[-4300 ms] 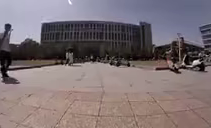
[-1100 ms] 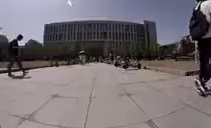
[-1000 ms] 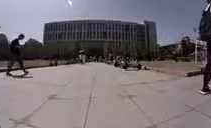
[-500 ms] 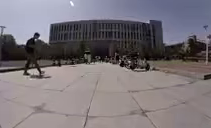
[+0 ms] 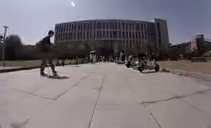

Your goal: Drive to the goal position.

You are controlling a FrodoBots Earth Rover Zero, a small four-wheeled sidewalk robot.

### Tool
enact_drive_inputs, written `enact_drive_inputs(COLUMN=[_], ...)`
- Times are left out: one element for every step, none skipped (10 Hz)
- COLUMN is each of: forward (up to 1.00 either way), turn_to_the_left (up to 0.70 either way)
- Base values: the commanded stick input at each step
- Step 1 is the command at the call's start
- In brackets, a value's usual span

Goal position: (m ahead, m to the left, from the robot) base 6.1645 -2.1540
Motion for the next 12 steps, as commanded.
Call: enact_drive_inputs(forward=[1.0,1.0,1.0,1.0,1.0,1.0,1.0,1.0,1.0,1.0,1.0,1.0], turn_to_the_left=[0.0,0.0,0.0,0.0,0.0,0.0,0.0,0.0,0.0,0.0,0.0,0.0])
